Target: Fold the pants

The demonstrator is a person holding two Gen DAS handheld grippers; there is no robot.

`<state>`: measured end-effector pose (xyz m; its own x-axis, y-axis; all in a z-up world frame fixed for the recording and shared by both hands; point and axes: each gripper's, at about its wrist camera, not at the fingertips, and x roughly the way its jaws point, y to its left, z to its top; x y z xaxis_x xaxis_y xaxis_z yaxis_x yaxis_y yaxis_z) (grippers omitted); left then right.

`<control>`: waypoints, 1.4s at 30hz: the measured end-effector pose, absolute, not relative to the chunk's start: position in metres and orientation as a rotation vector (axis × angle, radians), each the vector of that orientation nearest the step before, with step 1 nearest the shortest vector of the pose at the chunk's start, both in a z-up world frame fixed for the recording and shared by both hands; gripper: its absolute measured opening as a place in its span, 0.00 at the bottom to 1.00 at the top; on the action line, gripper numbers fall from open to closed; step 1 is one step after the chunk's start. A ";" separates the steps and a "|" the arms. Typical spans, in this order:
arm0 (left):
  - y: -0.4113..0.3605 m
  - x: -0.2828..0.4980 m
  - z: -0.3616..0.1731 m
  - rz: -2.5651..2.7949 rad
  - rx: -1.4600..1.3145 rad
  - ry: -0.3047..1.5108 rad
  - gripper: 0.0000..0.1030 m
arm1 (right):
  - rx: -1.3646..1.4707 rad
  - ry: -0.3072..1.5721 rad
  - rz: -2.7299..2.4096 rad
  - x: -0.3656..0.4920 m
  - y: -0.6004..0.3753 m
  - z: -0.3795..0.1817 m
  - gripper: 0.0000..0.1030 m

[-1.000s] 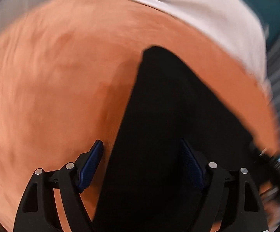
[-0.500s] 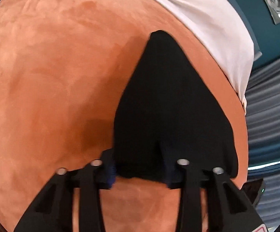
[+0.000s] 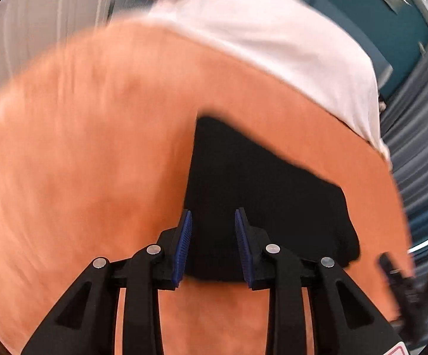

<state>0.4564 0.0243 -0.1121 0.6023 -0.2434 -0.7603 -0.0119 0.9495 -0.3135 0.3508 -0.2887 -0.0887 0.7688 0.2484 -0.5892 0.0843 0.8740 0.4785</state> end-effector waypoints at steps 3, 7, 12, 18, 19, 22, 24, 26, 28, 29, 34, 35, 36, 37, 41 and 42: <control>-0.004 0.486 -0.119 -0.151 -0.203 0.950 0.29 | 0.375 0.701 0.153 0.386 -0.257 -0.075 0.19; -0.023 0.501 -0.183 -0.087 -0.093 1.036 0.30 | 0.304 0.900 0.033 0.434 -0.253 -0.152 0.04; -0.046 0.473 -0.164 -0.082 0.159 0.944 0.32 | 0.479 0.854 0.045 0.404 -0.281 -0.148 0.04; -0.048 0.418 -0.097 -0.092 0.171 0.860 0.38 | 0.467 0.824 0.053 0.354 -0.253 -0.090 0.09; -0.046 0.405 -0.086 -0.087 0.160 0.860 0.50 | 0.454 0.829 0.041 0.352 -0.245 -0.083 0.09; -0.040 0.376 -0.060 -0.079 0.103 0.858 0.58 | 0.363 0.821 0.010 0.317 -0.229 -0.059 0.10; -0.035 0.349 -0.041 -0.052 0.111 0.833 0.60 | 0.326 0.814 -0.003 0.292 -0.215 -0.043 0.11; -0.029 0.326 -0.026 -0.030 0.115 0.805 0.64 | 0.297 0.801 0.008 0.271 -0.201 -0.031 0.12; -0.024 0.306 -0.016 -0.026 0.110 0.793 0.67 | 0.279 0.780 0.018 0.252 -0.190 -0.020 0.27; -0.020 0.298 -0.013 -0.027 0.102 0.792 0.67 | 0.267 0.766 0.016 0.239 -0.185 -0.013 0.37; -0.007 0.254 0.006 -0.016 0.085 0.788 0.68 | 0.261 0.730 0.019 0.195 -0.172 0.008 0.37; -0.006 0.247 0.008 -0.011 0.089 0.788 0.68 | 0.265 0.727 0.020 0.188 -0.172 0.010 0.37; -0.005 0.238 0.011 -0.002 0.097 0.783 0.68 | 0.269 0.722 0.020 0.180 -0.171 0.014 0.37; -0.005 0.232 0.013 0.001 0.100 0.778 0.68 | 0.267 0.717 0.019 0.171 -0.170 0.018 0.37; 0.000 0.202 0.021 0.002 0.096 0.778 0.68 | 0.260 0.700 0.013 0.145 -0.166 0.030 0.44; 0.002 0.197 0.022 -0.002 0.090 0.781 0.68 | 0.260 0.697 0.013 0.139 -0.164 0.032 0.44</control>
